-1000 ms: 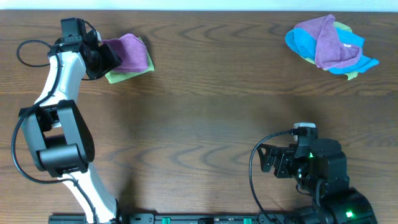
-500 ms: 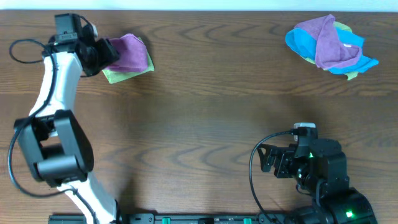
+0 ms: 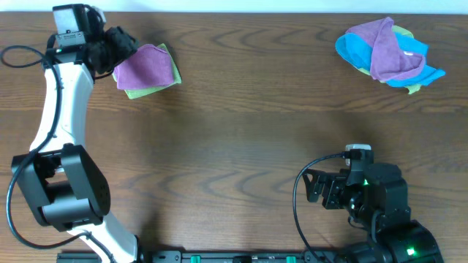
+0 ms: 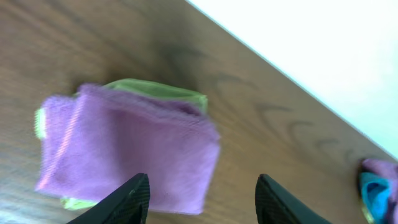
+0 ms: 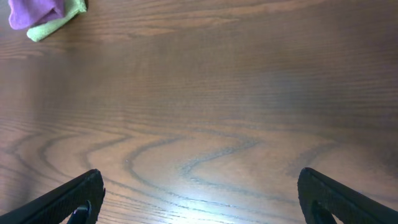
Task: Fold the cloth
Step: 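Lower and flatten the purple cloth on top of the green cloth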
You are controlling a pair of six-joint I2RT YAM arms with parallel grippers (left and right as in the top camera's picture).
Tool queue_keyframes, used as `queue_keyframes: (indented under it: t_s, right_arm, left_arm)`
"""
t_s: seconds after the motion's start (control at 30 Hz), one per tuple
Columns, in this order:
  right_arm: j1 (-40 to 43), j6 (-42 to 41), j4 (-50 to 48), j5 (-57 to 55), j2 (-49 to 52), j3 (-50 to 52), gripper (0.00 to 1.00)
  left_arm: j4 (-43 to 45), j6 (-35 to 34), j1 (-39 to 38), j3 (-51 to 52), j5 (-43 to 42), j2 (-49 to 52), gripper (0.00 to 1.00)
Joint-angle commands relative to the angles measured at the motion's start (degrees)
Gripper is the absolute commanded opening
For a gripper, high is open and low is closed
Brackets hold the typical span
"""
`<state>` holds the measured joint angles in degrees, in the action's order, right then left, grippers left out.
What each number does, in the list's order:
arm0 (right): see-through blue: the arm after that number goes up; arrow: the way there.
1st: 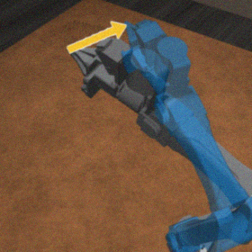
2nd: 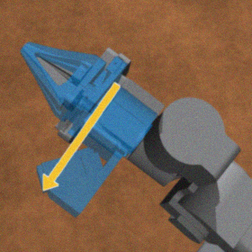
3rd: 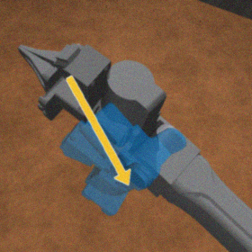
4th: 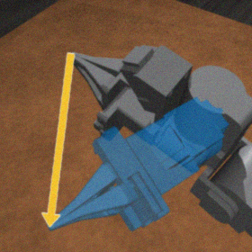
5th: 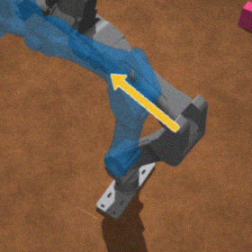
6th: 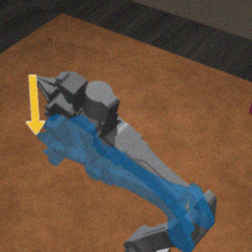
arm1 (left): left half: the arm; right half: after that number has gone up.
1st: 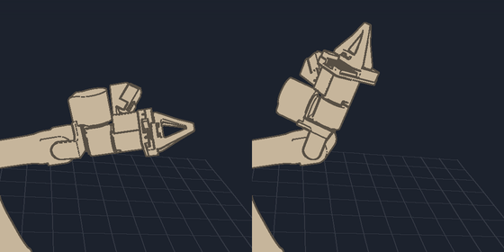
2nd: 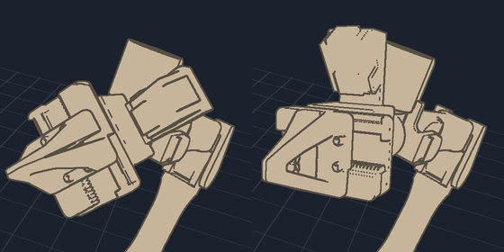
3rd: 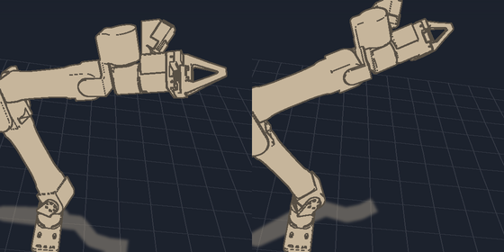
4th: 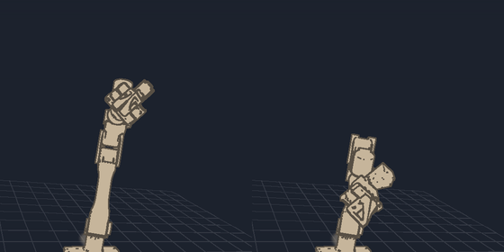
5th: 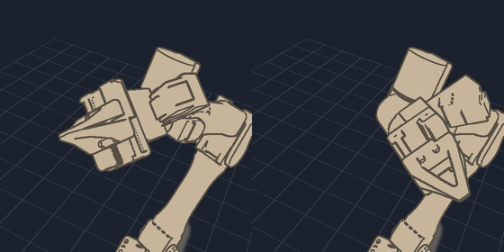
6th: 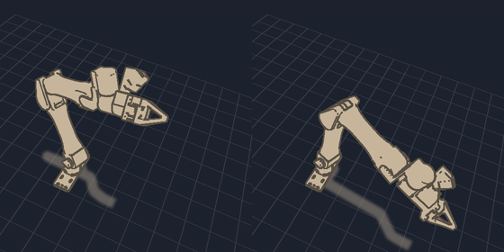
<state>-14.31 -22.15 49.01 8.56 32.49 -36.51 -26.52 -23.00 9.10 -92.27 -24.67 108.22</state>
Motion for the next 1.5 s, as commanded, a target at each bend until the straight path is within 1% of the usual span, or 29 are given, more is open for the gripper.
queue_keyframes:
  t_s: [0.0,0.13,0.23,0.4,0.63,0.73,1.13,1.47]
  right_arm:
    - [0.57,-0.76,0.09,0.26,-0.24,0.22,0.99]
    - [0.57,-0.76,0.09,0.24,-0.24,0.22,0.99]
    - [0.57,-0.76,0.09,0.26,-0.24,0.22,0.99]
    - [0.57,-0.74,0.09,0.24,-0.24,0.22,0.99]
    - [0.57,-0.76,0.09,0.24,-0.24,0.22,0.99]
    - [0.57,-0.76,0.09,0.26,-0.24,0.22,0.99]
    - [0.57,-0.74,0.09,0.26,-0.24,0.22,0.99]
    - [0.57,-0.76,0.09,0.24,-0.24,0.22,0.99]
  left_arm:
    - [1.92,-3.45,-2.71,-1.01,-0.66,1.99,0.54]
    - [5.46,-5.31,-5.09,-1.01,-0.35,5.31,0.52]
    - [7.67,-7.13,-5.66,-1.01,-0.35,8.0,0.5]
    - [8.41,-7.52,-5.75,-1.01,0.02,9.55,0.49]
    - [9.57,-8.37,-5.88,-1.01,5.05,9.9,0.5]
    - [11.98,-10.69,-5.86,-1.01,4.66,11.85,0.5]
    - [22.21,-14.99,-5.92,-1.01,3.67,18.86,0.49]
    - [23.61,-15.78,-5.97,-1.03,3.37,21.31,0.5]
